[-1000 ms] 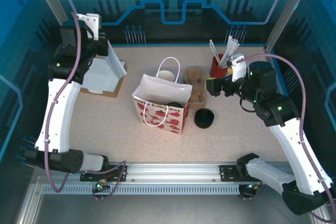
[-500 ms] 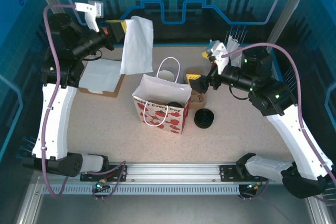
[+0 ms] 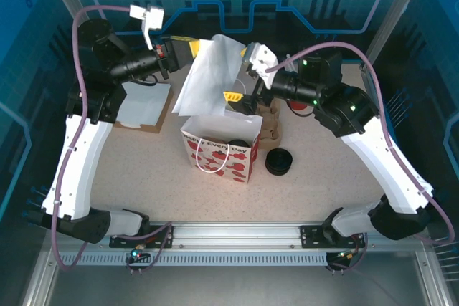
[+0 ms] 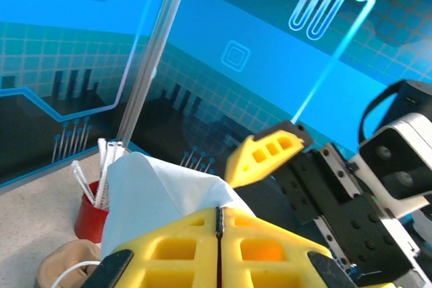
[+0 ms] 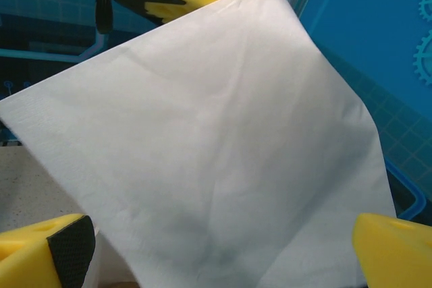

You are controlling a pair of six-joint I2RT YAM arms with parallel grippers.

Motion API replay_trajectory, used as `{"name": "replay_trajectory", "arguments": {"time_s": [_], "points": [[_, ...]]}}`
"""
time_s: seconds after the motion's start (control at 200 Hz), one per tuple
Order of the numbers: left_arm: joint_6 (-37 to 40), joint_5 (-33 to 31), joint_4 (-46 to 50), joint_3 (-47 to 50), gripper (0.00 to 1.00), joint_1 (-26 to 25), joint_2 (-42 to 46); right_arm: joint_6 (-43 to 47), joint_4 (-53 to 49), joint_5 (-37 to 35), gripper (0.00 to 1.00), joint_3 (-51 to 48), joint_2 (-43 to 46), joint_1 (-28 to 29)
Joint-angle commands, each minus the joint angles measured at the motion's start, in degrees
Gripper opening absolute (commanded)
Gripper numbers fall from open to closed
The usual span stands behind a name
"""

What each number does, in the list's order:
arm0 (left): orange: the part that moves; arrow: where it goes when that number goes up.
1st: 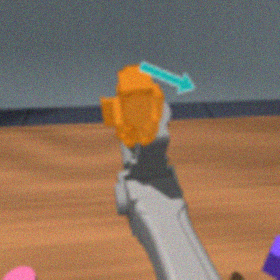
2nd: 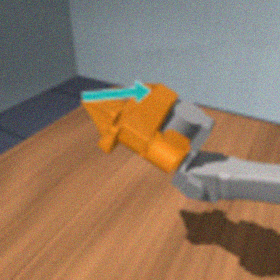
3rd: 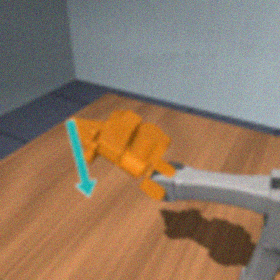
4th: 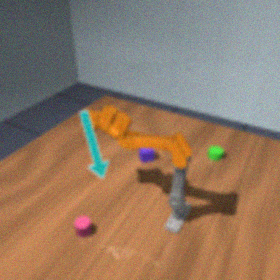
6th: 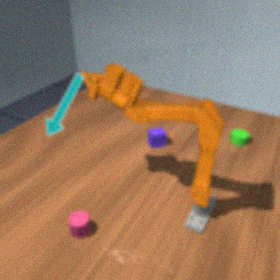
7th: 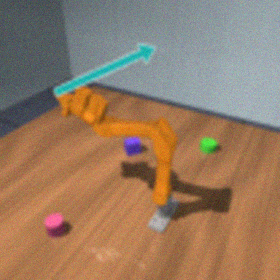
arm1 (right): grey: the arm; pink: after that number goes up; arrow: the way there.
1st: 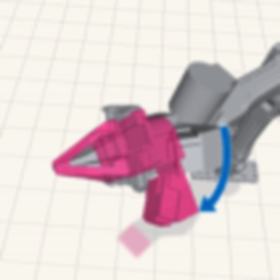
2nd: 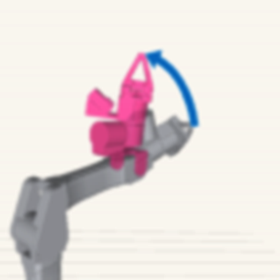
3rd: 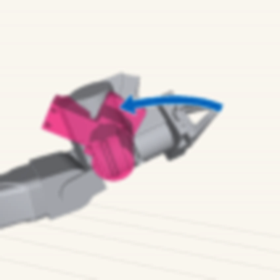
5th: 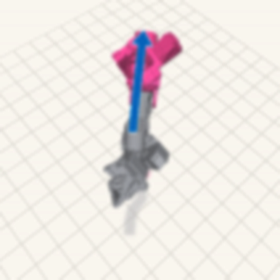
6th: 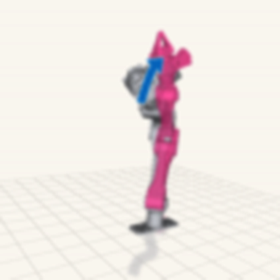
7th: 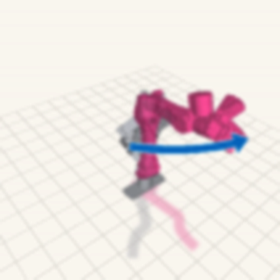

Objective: Pack the takeout coffee

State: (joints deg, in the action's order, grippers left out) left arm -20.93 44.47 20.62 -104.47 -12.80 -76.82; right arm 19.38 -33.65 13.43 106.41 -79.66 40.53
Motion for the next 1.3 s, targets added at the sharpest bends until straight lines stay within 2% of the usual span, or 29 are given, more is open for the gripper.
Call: {"name": "replay_trajectory", "arguments": {"time_s": [0.0, 0.255, 0.415, 0.555, 0.87, 0.961, 1.206, 1.261, 1.296], "points": [[-0.53, 2.79, -1.22, -1.64, 0.08, -0.82, -0.09, 0.72, 2.19, -0.60, 1.00, 3.19, -1.82, 0.73], [-0.59, 5.75, -1.07, -1.69, 0.08, -1.30, -0.38, 1.51, 2.31, -0.52, 1.00, 6.03, -4.69, 0.71], [-0.87, 7.03, -1.46, -1.70, 0.08, -1.83, -0.62, 1.90, -0.02, 3.08, 1.00, 8.55, -7.21, 0.56], [-1.33, 7.21, -1.84, -1.79, 0.08, -2.36, -0.68, 0.88, -2.06, 3.27, 1.00, 11.74, -10.18, 0.54], [-2.26, 7.23, -3.32, -2.75, 0.08, -2.59, -0.87, -3.25, -2.66, 6.54, 1.00, 10.63, -12.37, 0.55], [-2.53, 7.25, -3.48, -2.85, 0.08, -2.67, -1.01, -4.62, -2.15, 7.21, 0.96, 9.64, -12.39, 0.55], [-2.54, 7.26, -3.40, -2.67, 0.08, -2.76, -1.00, -8.52, 0.04, 9.64, 0.69, 8.20, -11.91, 0.43], [-2.45, 7.12, -3.18, -2.61, 0.08, -2.76, -0.97, -8.82, 0.07, 9.42, 0.70, 8.15, -11.75, 0.47], [-2.28, 7.12, -2.98, -2.52, 0.08, -2.76, -0.88, -8.72, 0.04, 9.28, 0.75, 7.98, -11.45, 0.41]]}}
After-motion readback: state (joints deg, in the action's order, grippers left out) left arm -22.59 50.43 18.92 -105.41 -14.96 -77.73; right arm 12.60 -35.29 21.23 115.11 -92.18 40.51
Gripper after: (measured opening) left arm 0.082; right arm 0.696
